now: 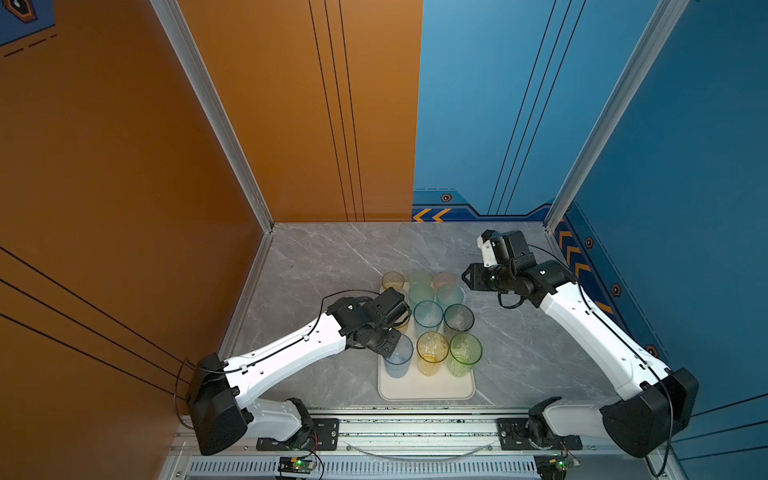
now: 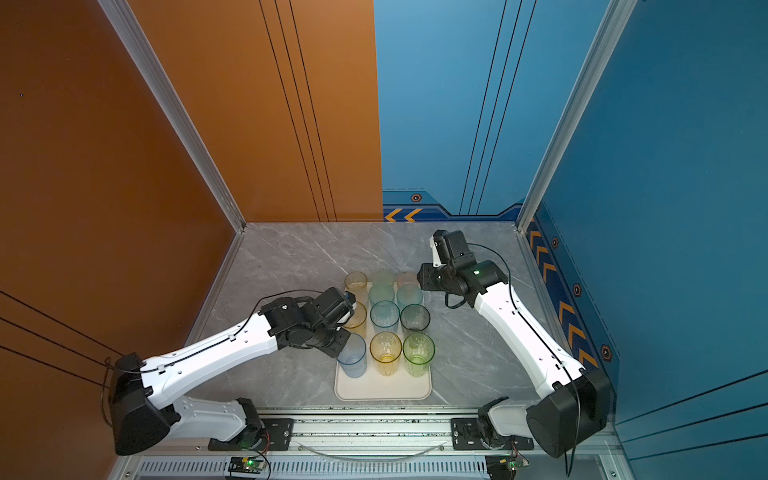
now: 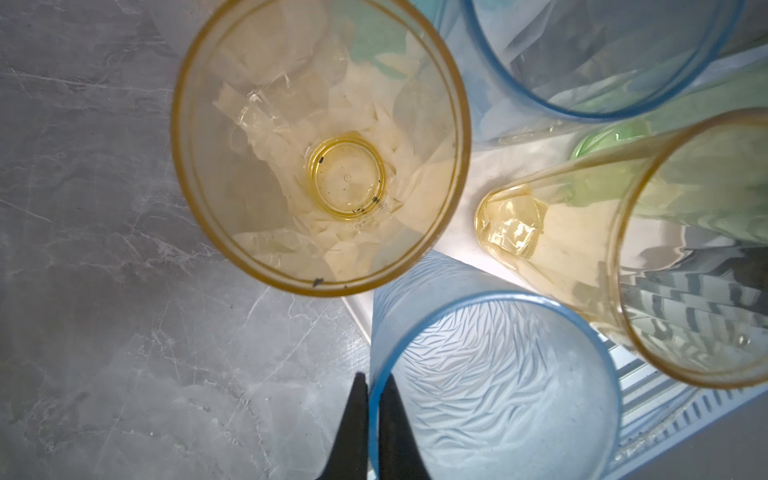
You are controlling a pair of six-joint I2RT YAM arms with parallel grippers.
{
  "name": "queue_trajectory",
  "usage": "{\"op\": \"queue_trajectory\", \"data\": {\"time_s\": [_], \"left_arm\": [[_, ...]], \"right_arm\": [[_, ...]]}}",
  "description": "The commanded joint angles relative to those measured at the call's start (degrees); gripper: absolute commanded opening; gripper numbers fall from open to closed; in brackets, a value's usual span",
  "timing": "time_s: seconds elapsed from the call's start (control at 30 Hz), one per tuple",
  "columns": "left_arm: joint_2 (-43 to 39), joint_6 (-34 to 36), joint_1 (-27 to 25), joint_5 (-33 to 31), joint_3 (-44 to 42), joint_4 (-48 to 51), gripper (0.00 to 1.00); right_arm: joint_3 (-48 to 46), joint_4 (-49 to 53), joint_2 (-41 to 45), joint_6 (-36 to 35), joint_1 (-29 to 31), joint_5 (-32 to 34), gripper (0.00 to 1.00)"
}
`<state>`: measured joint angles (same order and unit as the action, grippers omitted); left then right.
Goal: Place the glasses into the tray
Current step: 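Lower the pale-blue glass with the left gripper beside the yellow glasses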
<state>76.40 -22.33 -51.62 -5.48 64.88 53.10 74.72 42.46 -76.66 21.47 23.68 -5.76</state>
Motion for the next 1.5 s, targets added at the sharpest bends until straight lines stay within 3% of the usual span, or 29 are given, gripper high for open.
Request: {"op": "queue_trajectory", "data": {"time_s": [0.0, 1.47], "left_arm": [[0.26, 0.79, 0.72, 1.17, -0.51, -0.72, 0.0], [1.72, 2.64, 1.87, -1.06, 0.46, -1.06, 0.0]], "right_arm": [[1.55, 1.71, -0.57, 0.32, 0.05, 1.55, 0.42], [1.97, 2.0, -1.56, 0.23, 0.05, 1.49, 0.42]]}}
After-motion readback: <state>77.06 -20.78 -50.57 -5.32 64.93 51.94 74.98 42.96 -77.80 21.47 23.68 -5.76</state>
